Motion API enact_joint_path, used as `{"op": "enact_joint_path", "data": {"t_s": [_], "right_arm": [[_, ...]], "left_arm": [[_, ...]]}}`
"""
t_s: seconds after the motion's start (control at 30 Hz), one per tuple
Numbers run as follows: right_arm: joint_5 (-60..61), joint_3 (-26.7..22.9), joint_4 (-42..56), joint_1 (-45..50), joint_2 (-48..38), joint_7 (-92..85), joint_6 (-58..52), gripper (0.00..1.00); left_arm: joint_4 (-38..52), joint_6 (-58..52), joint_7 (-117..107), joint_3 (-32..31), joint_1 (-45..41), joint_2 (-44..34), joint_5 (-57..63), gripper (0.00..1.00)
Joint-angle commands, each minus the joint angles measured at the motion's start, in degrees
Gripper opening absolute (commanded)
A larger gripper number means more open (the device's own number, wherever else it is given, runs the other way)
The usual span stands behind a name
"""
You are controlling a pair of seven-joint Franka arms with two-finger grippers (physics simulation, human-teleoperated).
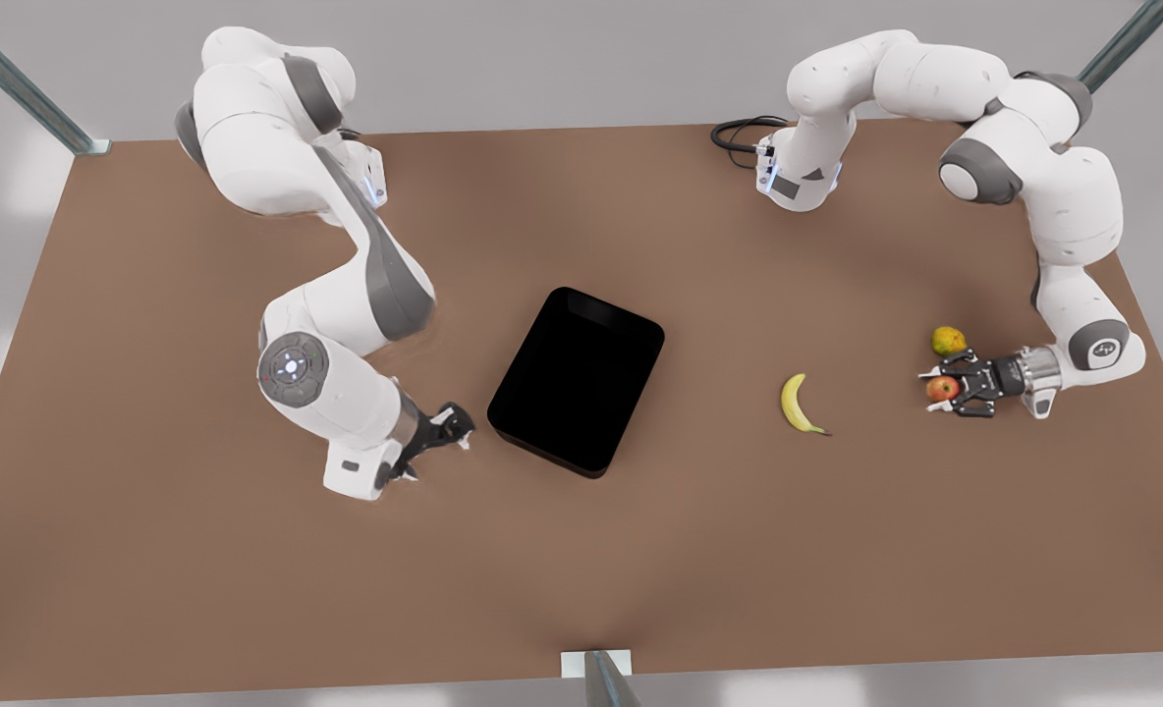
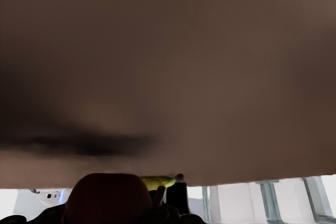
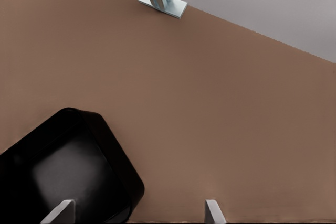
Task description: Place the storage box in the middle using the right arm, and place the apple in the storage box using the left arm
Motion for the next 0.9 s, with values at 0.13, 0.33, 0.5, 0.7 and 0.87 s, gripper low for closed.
{"op": "enact_joint_path", "data": {"t_s": [0.13, 0.33, 0.5, 0.7, 0.87], "right_arm": [[-13.25, -1.74, -0.61, -3.36, -14.38, 3.36, -26.29, 1.00], [-10.63, -6.84, -48.42, -10.84, -48.75, 1.76, -2.92, 1.00], [-10.45, -6.93, -53.00, -11.01, -49.11, 1.67, -3.00, 1.00], [-10.45, -6.93, -53.26, -10.93, -49.37, 0.97, -3.27, 1.00], [-10.45, -7.98, -53.44, -10.93, -49.90, 0.00, -3.53, 1.00]], "left_arm": [[4.47, 0.17, -8.26, -4.28, -0.34, -5.04, 5.80, 0.41], [12.82, 2.62, -13.54, -22.99, -1.83, -12.33, 27.94, 0.41], [14.40, 4.47, -16.00, -42.33, -2.89, -14.79, 48.25, 0.41], [12.65, 12.46, -24.61, -60.88, -6.67, -13.92, 69.78, 0.41], [12.47, 22.05, -39.73, -61.85, -17.48, -11.63, 77.70, 0.41]]}}
